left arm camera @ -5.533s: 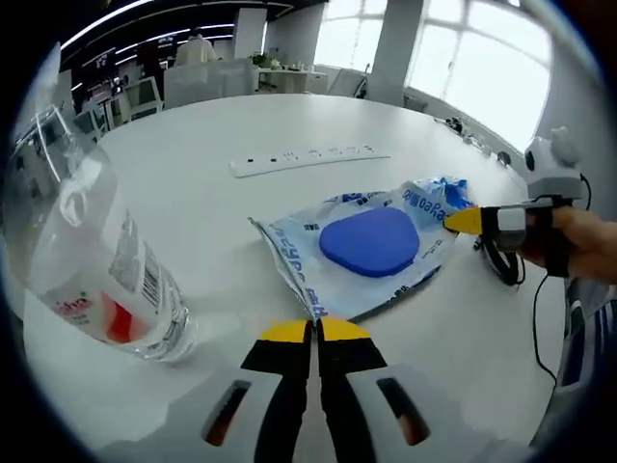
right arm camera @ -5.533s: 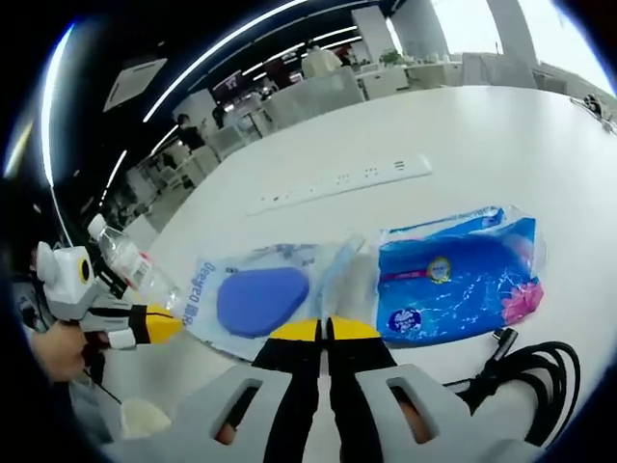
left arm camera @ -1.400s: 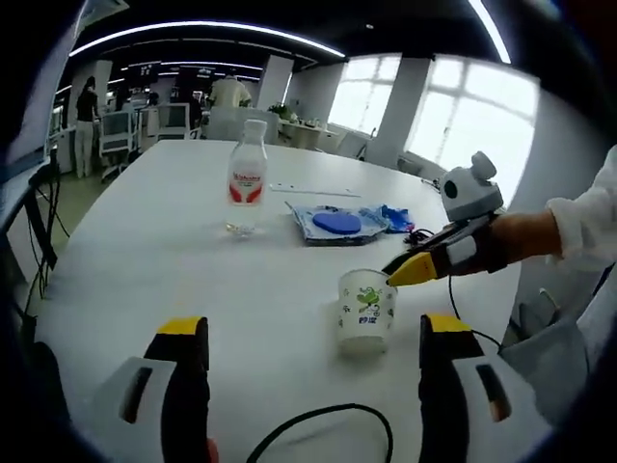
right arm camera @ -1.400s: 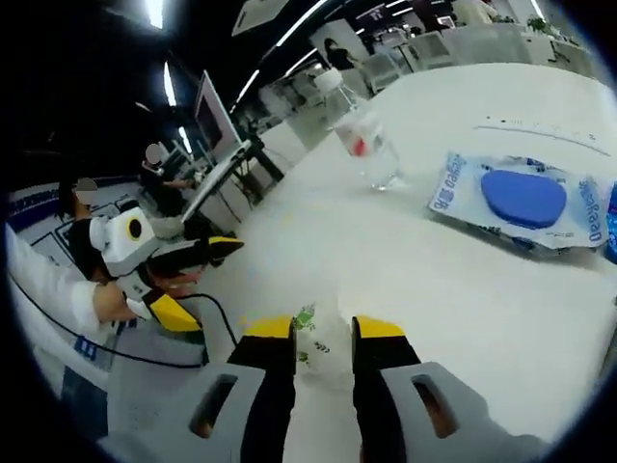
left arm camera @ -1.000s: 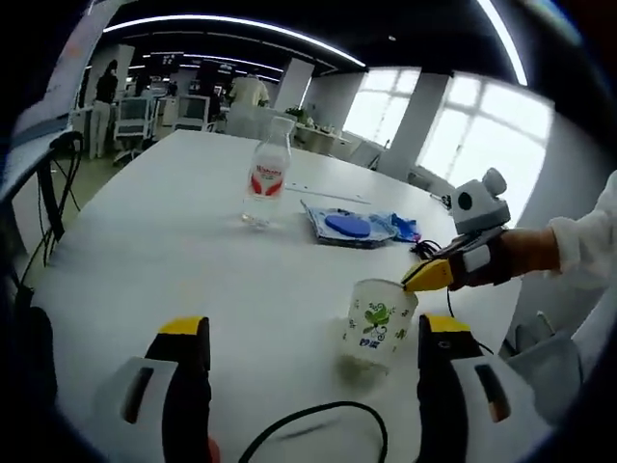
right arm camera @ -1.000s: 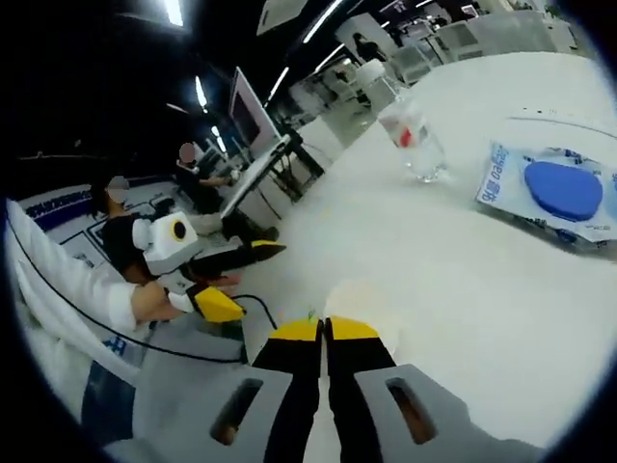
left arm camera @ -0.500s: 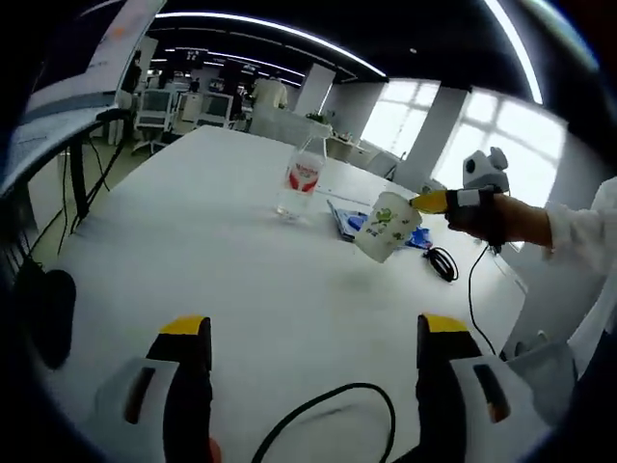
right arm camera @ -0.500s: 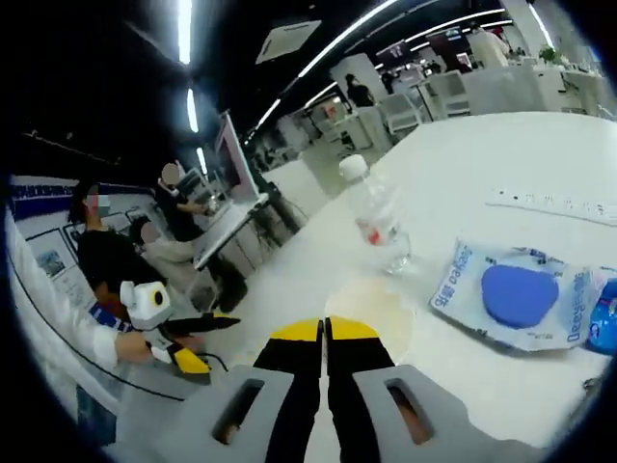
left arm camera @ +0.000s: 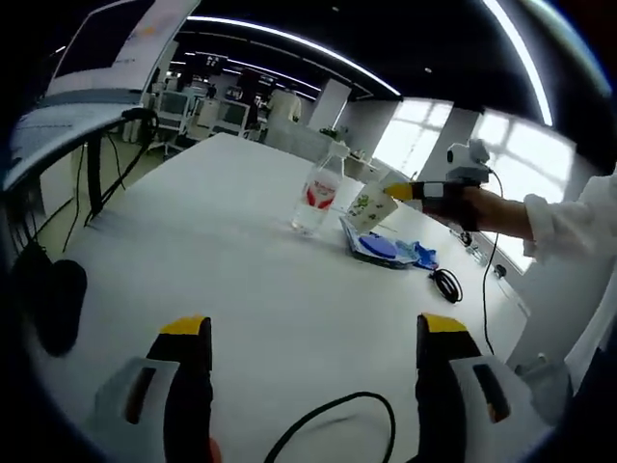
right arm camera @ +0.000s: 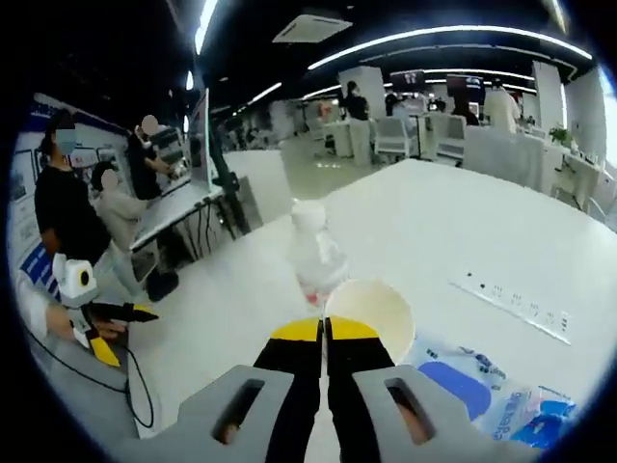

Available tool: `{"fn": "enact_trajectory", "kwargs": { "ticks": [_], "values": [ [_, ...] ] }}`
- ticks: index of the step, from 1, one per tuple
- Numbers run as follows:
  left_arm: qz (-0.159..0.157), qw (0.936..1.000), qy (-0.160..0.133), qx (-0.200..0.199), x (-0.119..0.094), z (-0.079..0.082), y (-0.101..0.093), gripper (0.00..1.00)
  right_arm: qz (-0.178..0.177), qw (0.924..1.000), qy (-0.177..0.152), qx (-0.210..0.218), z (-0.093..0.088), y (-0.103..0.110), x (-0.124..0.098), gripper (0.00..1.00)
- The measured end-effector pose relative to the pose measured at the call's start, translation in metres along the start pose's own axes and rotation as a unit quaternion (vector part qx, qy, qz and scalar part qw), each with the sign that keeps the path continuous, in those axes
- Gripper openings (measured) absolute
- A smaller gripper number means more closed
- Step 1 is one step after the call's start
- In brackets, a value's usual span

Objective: Arrange the tabletop items into an orderly group along one side of the table until the central work area is clear of visible clutter.

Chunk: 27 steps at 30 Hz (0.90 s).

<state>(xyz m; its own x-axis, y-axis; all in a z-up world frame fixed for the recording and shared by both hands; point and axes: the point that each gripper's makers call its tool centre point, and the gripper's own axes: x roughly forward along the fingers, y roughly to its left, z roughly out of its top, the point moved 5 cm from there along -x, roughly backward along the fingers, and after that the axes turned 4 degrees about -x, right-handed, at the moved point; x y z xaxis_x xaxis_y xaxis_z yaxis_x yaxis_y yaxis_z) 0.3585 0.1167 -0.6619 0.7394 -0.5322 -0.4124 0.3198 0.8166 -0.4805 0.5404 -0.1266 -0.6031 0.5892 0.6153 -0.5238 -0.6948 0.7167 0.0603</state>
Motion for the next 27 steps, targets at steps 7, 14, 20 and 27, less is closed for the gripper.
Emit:
{"fn": "enact_trajectory", "kwargs": {
  "ticks": [7,14,20,27],
  "values": [
    [0.004,0.9999,-0.010,-0.011,-0.003,0.003,0.001,0.90,0.002,0.9989,0.027,-0.040,-0.009,0.004,0.024,0.00],
    [0.006,0.9998,-0.013,-0.015,-0.004,0.003,0.001,0.90,0.005,0.9970,0.040,-0.066,-0.014,0.008,0.037,0.00],
    [0.009,0.9997,-0.016,-0.017,-0.005,0.003,0.002,0.90,0.004,0.9976,0.041,-0.056,-0.016,0.005,0.041,0.00],
    [0.010,0.9996,-0.018,-0.019,-0.005,0.003,0.003,0.90,0.009,0.9967,0.046,-0.066,-0.020,0.007,0.045,0.00]
  ]
}}
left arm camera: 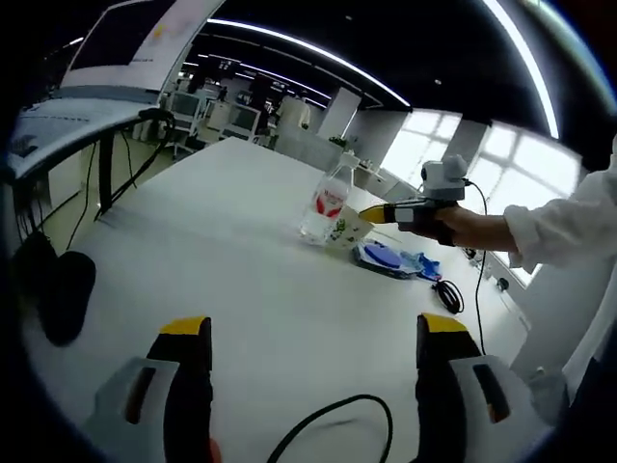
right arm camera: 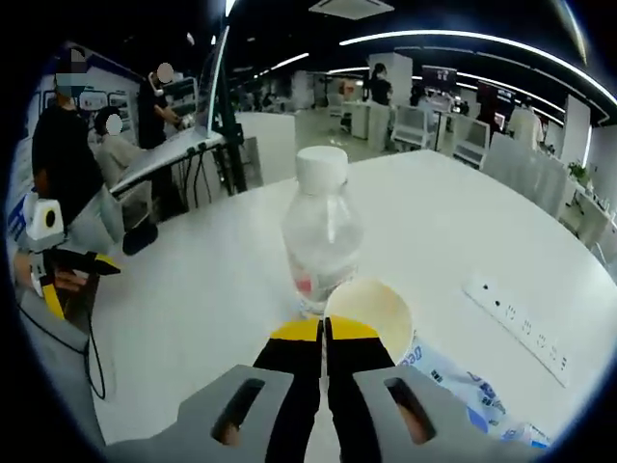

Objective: Arrange the tabletop items into an orderly group along one side of the table until the central work area is clear of visible clutter.

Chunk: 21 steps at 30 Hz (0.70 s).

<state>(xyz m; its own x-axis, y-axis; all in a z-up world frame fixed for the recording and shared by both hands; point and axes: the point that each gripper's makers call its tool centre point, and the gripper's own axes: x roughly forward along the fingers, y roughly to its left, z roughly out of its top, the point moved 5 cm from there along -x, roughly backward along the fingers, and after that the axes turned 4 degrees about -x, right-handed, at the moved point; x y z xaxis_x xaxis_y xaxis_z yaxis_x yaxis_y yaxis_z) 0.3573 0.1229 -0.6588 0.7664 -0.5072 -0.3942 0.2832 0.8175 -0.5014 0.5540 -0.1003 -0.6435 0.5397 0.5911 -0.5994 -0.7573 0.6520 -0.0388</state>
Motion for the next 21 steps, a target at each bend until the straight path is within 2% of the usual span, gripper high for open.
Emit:
{"fn": "enact_trajectory", "kwargs": {
  "ticks": [4,9,15,16,18,21],
  "values": [
    [-0.002,1.0000,0.000,0.003,0.0003,-0.0005,-0.0016,0.90,0.003,1.0000,0.003,-0.004,-0.0032,0.0011,0.0031,0.00],
    [-0.002,1.0000,0.002,0.001,0.0007,-0.0012,-0.0018,0.90,0.010,0.9999,0.000,0.013,-0.0036,0.0027,0.0034,0.00],
    [-0.004,1.0000,0.005,-0.002,0.0011,-0.0024,-0.0023,0.90,0.006,0.9999,-0.007,0.005,-0.0037,0.0025,0.0041,0.00],
    [-0.005,1.0000,0.006,-0.003,0.0010,-0.0028,-0.0025,0.90,0.002,1.0000,-0.007,0.004,-0.0037,0.0015,0.0036,0.02],
    [-0.005,1.0000,0.005,-0.004,0.0008,-0.0024,-0.0026,0.90,0.000,0.9998,-0.009,0.016,-0.0032,0.0015,0.0025,0.12],
    [-0.006,1.0000,0.005,-0.002,0.0013,-0.0026,-0.0030,0.90,-0.006,0.9993,-0.023,0.028,0.0003,0.0011,-0.0041,0.23]
  ]
}}
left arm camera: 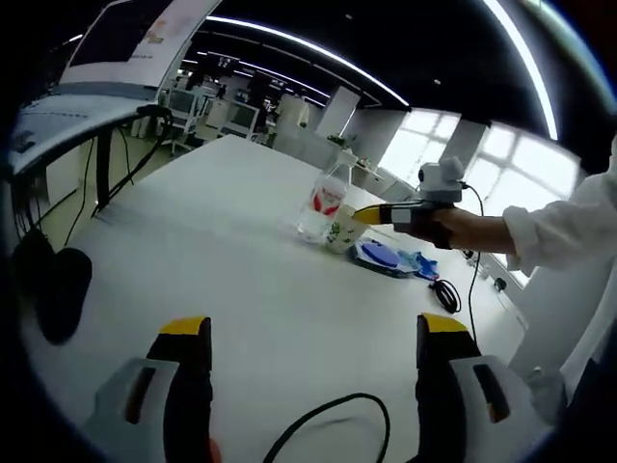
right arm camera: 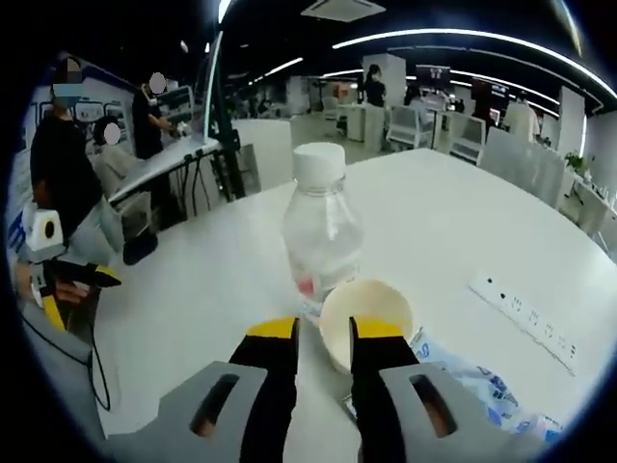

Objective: Arrange the tabletop items into an orderly group along one side of the table until the central work area is clear of visible clutter.

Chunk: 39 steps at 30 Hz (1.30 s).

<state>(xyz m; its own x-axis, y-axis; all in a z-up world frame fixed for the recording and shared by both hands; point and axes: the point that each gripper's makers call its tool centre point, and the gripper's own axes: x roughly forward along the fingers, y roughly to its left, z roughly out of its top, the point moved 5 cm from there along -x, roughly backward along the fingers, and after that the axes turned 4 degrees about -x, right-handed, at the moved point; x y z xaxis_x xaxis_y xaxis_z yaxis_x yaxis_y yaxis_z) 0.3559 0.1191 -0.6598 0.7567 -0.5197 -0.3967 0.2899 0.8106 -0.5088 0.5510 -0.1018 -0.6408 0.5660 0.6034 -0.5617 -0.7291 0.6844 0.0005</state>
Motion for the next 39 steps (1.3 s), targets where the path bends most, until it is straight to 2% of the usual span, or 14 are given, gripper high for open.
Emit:
{"fn": "enact_trajectory", "kwargs": {
  "ticks": [4,9,14,20,25,31,39],
  "values": [
    [-0.005,0.9999,0.005,0.013,0.003,-0.001,-0.004,0.91,-0.011,0.9997,-0.022,0.008,0.002,-0.002,-0.015,0.37],
    [-0.017,0.9992,0.016,0.032,0.010,0.001,-0.011,0.93,-0.032,0.9978,-0.039,0.043,-0.005,-0.005,-0.043,0.58],
    [-0.042,0.9949,0.032,0.087,0.026,0.016,-0.026,0.97,-0.062,0.9944,-0.048,0.071,-0.026,-0.008,-0.083,0.66],
    [-0.062,0.9862,0.058,0.142,0.042,0.030,-0.046,1.00,-0.094,0.9885,-0.063,0.100,-0.046,-0.007,-0.130,0.69],
    [-0.067,0.9829,0.081,0.151,0.051,0.033,-0.057,1.00,-0.129,0.9809,-0.071,0.128,-0.068,-0.009,-0.168,0.71],
    [-0.074,0.9800,0.088,0.163,0.053,0.036,-0.066,1.00,-0.162,0.9722,-0.078,0.151,-0.090,-0.010,-0.209,0.72],
    [-0.082,0.9754,0.098,0.180,0.057,0.036,-0.075,1.00,-0.195,0.9648,-0.069,0.163,-0.120,-0.005,-0.255,0.73]
  ]
}}
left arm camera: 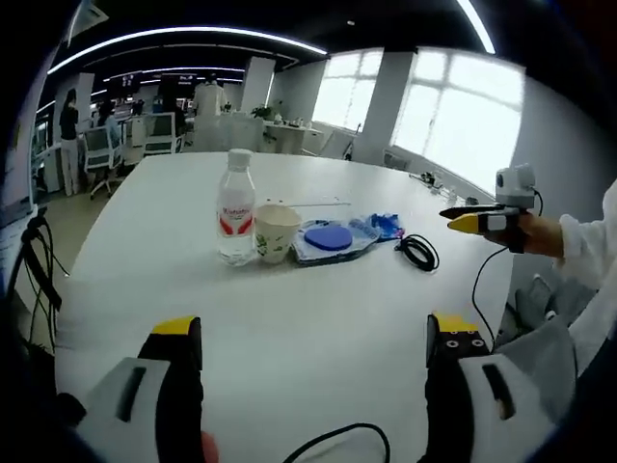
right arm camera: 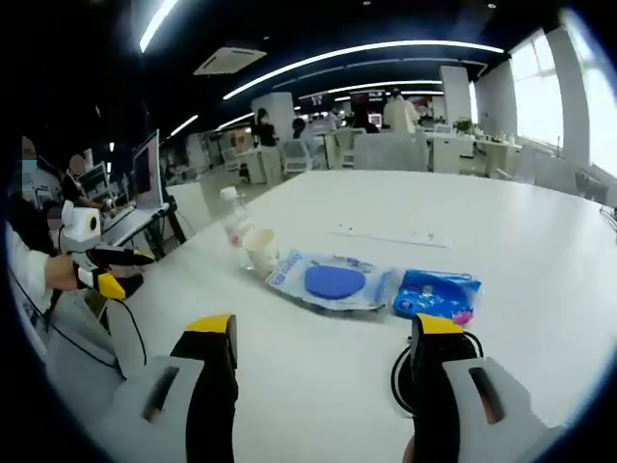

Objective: Arrange the tabletop items into an orderly group along one side of the table until the central work area is clear of visible clutter.

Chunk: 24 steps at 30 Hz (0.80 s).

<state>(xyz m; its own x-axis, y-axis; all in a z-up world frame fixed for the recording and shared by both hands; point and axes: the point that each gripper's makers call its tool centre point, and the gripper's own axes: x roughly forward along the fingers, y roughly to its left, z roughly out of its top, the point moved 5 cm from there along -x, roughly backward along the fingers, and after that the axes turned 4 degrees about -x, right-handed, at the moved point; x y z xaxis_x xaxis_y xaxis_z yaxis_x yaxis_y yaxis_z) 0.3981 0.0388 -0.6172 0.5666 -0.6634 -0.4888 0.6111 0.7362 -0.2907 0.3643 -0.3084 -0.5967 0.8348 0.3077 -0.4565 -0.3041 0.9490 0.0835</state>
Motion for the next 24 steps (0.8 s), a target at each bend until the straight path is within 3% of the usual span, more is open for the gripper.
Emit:
{"fn": "enact_trajectory", "kwargs": {
  "ticks": [12,24],
  "values": [
    [0.003,0.9998,0.020,0.007,-0.008,-0.011,-0.002,0.99,-0.042,0.9986,0.005,0.033,-0.030,-0.020,-0.053,0.72],
    [0.005,0.9998,0.018,-0.001,-0.012,-0.016,-0.007,0.99,-0.058,0.9963,0.022,0.060,-0.058,-0.020,-0.066,0.71]
  ]
}}
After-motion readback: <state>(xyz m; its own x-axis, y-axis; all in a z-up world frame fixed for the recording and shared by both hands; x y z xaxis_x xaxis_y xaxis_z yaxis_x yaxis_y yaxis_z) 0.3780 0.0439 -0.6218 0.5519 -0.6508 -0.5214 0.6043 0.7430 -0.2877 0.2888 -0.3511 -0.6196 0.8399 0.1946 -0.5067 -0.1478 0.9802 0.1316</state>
